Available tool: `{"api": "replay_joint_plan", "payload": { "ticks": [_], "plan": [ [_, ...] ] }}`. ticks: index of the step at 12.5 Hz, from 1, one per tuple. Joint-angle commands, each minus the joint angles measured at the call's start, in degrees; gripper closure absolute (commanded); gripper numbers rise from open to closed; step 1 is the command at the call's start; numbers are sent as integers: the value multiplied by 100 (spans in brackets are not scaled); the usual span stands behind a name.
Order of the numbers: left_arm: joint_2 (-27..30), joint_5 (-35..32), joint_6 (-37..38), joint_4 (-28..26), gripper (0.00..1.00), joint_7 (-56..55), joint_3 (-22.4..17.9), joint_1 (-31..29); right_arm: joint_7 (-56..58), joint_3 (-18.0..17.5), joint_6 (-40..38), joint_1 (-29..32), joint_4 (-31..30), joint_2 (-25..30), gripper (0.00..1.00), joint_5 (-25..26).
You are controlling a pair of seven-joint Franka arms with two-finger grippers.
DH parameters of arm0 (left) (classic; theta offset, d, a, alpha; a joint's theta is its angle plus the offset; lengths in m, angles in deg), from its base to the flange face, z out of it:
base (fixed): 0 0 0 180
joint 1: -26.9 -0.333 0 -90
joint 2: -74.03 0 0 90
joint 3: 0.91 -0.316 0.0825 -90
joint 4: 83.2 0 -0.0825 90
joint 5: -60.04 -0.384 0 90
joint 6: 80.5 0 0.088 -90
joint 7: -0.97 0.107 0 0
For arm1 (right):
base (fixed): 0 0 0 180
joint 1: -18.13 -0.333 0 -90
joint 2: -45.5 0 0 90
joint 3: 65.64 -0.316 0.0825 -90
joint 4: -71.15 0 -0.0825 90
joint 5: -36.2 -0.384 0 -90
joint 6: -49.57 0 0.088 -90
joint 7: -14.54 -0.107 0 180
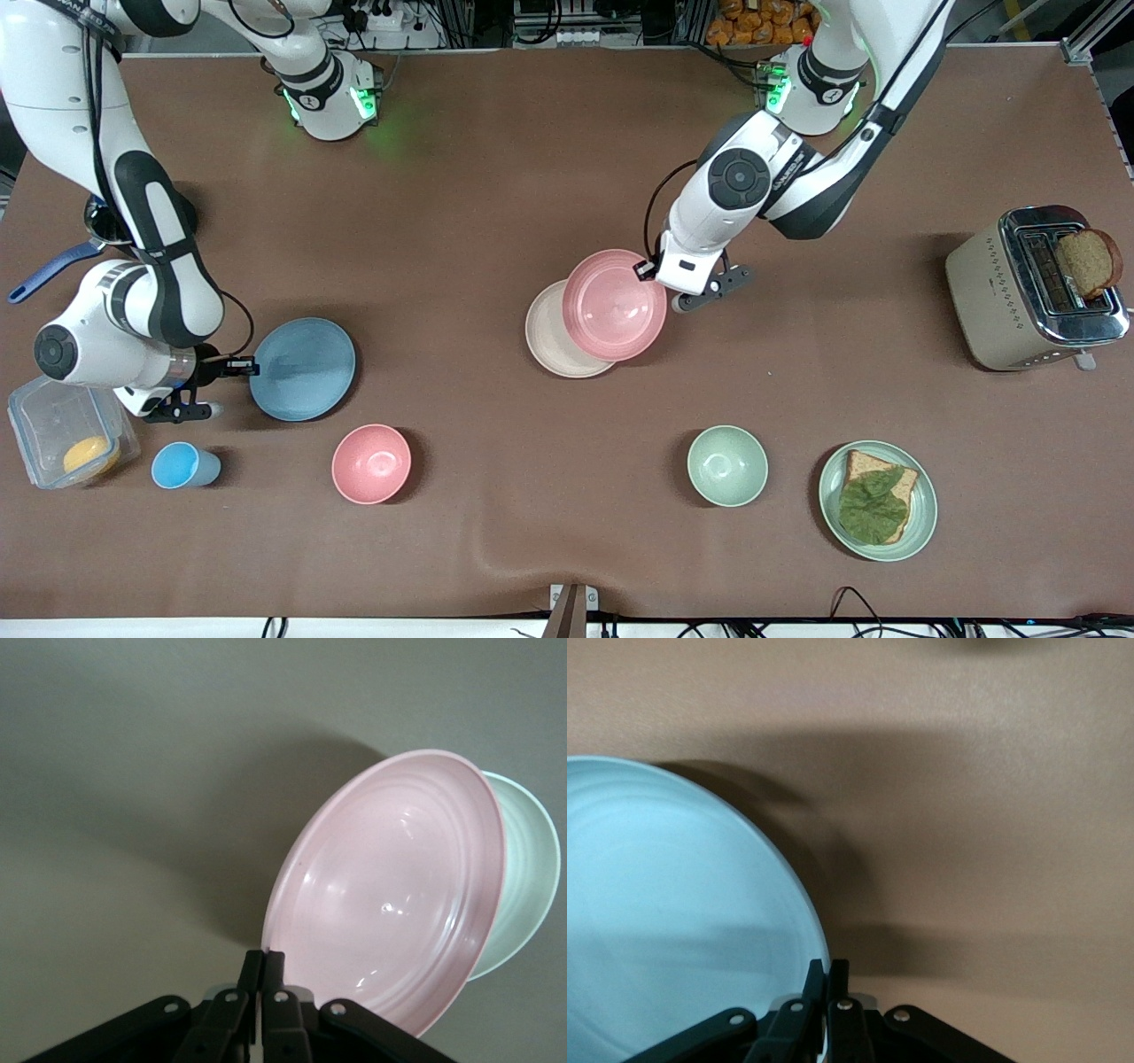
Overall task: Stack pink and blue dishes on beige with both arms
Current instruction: 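Carry the pink plate with the left gripper over the beige plate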
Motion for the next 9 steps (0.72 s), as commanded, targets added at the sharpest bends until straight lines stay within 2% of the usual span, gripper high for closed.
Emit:
{"api": "replay_joint_plan", "payload": {
  "ticks": [1, 3, 9],
  "plan": [
    [-265, -163, -406, 62, 100, -197, -3, 70, 144, -22, -183, -35, 27, 240, 100, -124],
    [-459, -163, -697, 62, 100, -197, -12, 105, 118, -22, -341, -44, 27, 320, 100, -124],
    [-811, -198, -874, 272, 100, -328, -38, 333, -14, -92, -1045, -79, 36, 654, 100, -159]
  ]
}}
